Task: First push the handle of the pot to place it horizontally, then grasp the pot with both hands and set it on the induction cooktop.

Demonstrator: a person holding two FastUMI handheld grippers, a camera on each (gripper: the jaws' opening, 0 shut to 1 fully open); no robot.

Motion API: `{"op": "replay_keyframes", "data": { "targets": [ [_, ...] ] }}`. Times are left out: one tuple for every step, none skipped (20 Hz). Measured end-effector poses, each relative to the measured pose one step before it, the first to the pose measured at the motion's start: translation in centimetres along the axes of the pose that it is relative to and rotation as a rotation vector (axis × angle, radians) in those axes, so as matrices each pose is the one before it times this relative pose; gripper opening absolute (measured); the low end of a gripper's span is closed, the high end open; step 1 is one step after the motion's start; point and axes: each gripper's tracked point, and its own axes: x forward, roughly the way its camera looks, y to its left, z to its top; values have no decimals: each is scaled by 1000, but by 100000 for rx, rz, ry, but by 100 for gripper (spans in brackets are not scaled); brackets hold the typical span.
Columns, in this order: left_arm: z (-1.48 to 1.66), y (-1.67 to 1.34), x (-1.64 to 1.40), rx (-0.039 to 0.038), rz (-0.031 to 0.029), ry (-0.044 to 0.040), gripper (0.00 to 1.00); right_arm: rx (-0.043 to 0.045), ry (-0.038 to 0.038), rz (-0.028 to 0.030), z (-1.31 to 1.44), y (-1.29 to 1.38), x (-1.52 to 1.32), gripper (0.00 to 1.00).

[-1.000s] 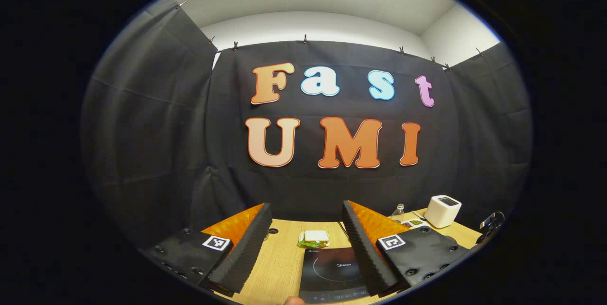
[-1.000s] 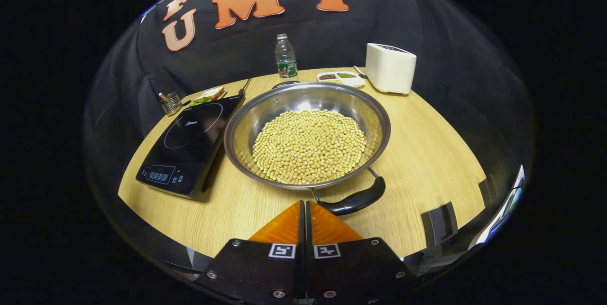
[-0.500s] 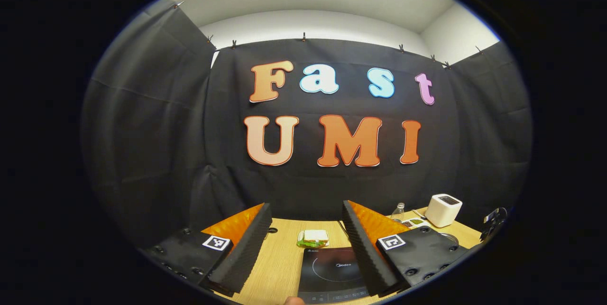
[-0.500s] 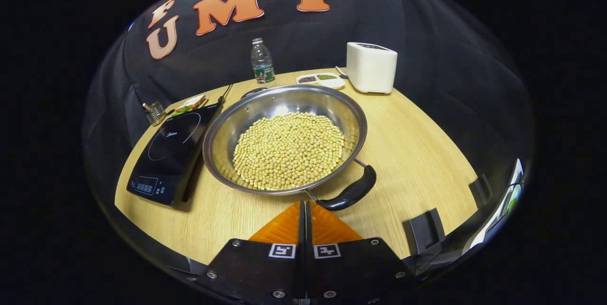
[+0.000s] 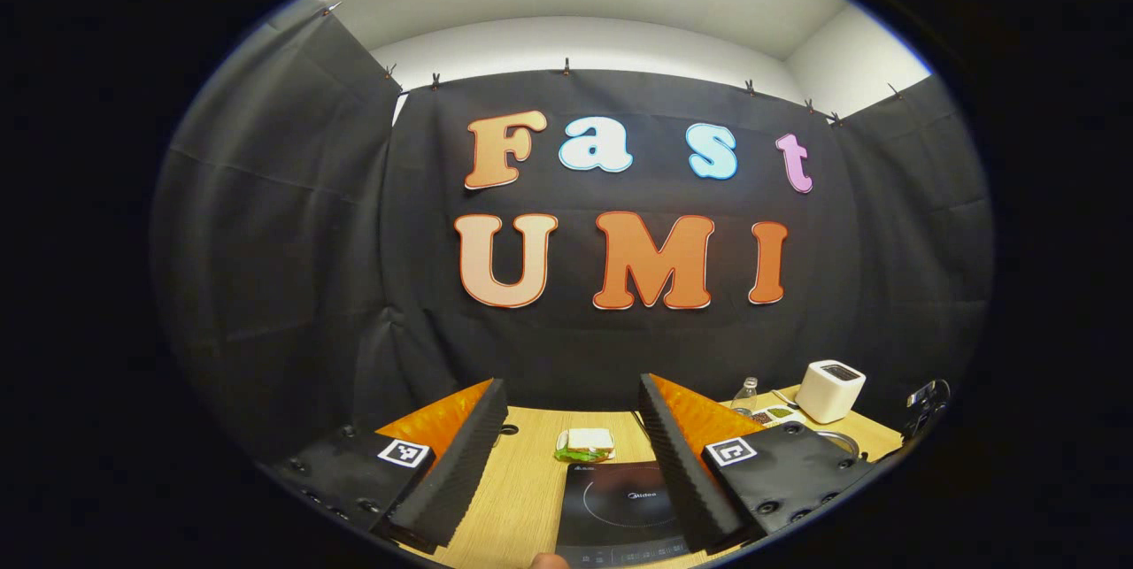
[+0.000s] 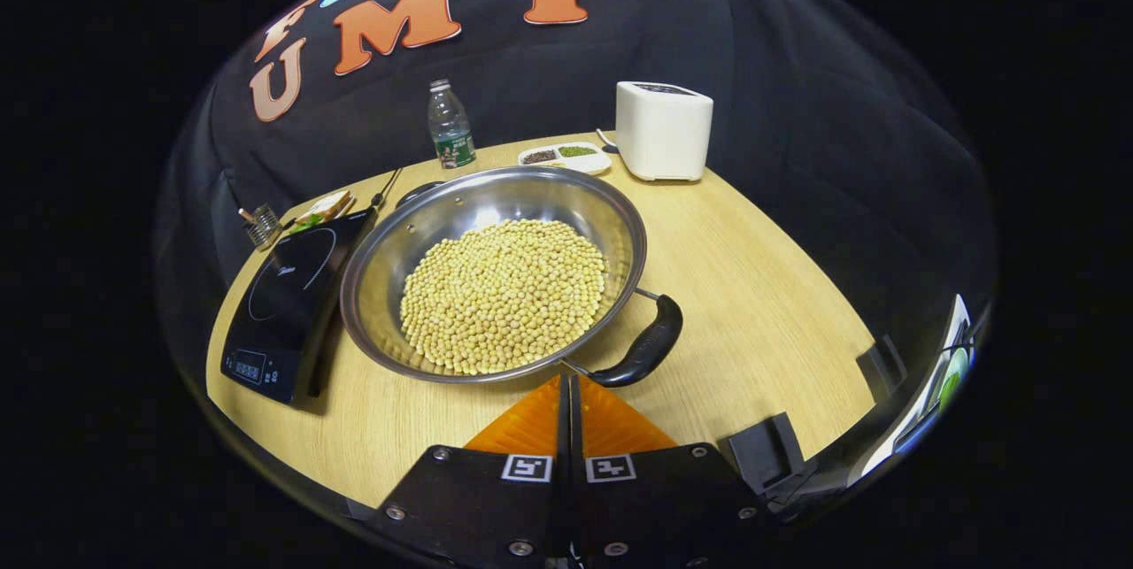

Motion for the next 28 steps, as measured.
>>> {"op": "replay_keyframes", "data": {
  "targets": [
    [-89,-107,196,15,-246,171,97,-374,-36,-901,177,-261,165,0],
    [-17,-140,51,-193,-291,168,97,-154,-48,-540,289,-142,168,0],
    [-55,-102,95,-175,-336,112,97,254,1,-352,131,-247,97,0],
    [-70,-63,108,-24,-118,135,98,654,-195,-539,312,-179,193,0],
    [-146,-48,211,223,-20,248,98,416,-55,-609,221,-200,160,0],
    [37,90,90,347,179,124,98,343,-10,-382,111,-290,82,0],
    [47,115,-20,461,252,-72,98,449,-94,-138,188,-176,77,0],
    [107,20,-57,374,211,-297,98,168,110,-1,141,-84,151,0],
    [89,-16,3,215,101,-360,98,224,113,-118,197,-128,204,0],
    [124,-46,-96,141,-33,-321,97,699,-123,-241,155,-225,181,0],
    [-1,-105,18,230,-161,-157,97,922,-8,-220,238,-221,177,0],
    [30,-147,-64,251,-258,-74,98,1126,-110,-201,250,-126,276,0],
    [18,-71,-113,148,-338,72,98,1177,-120,-245,248,-185,340,0],
    [-93,-167,-77,-191,-448,142,98,754,-189,-240,309,-171,240,0],
    [-56,-92,-138,-546,-279,56,98,713,-192,-298,248,-299,229,0],
    [19,37,62,-567,-103,-2,98,580,-82,-252,241,-164,232,0],
    [-8,197,-19,-477,149,-136,98,249,-334,-321,295,-208,243,0],
    [137,117,46,-328,336,-158,97,237,-284,-302,290,-205,282,0],
    [-79,173,-7,-186,396,-81,99,223,-208,-173,338,-140,441,0],
    [-99,159,-36,-77,440,35,99,663,-63,131,354,-106,362,0],
    [-118,32,13,-78,208,238,99,935,154,567,322,-46,344,0],
    [-70,-3,-136,-164,-22,468,99,1156,127,921,338,-33,350,0],
    [-134,32,-99,-193,-182,483,99,823,233,1029,262,-147,275,0],
    [-101,9,-98,-117,-83,347,97,678,100,750,283,-100,334,0],
    [-67,98,-85,-52,169,127,97,455,-95,560,318,-100,338,0],
    [-69,135,-10,-117,180,-72,97,648,-18,335,341,-124,411,0],
    [30,94,-37,-306,241,-57,98,581,-195,127,379,-79,337,0],
    [-61,-6,-8,-470,103,33,98,242,-39,72,215,4,412,0]
  ]
}}
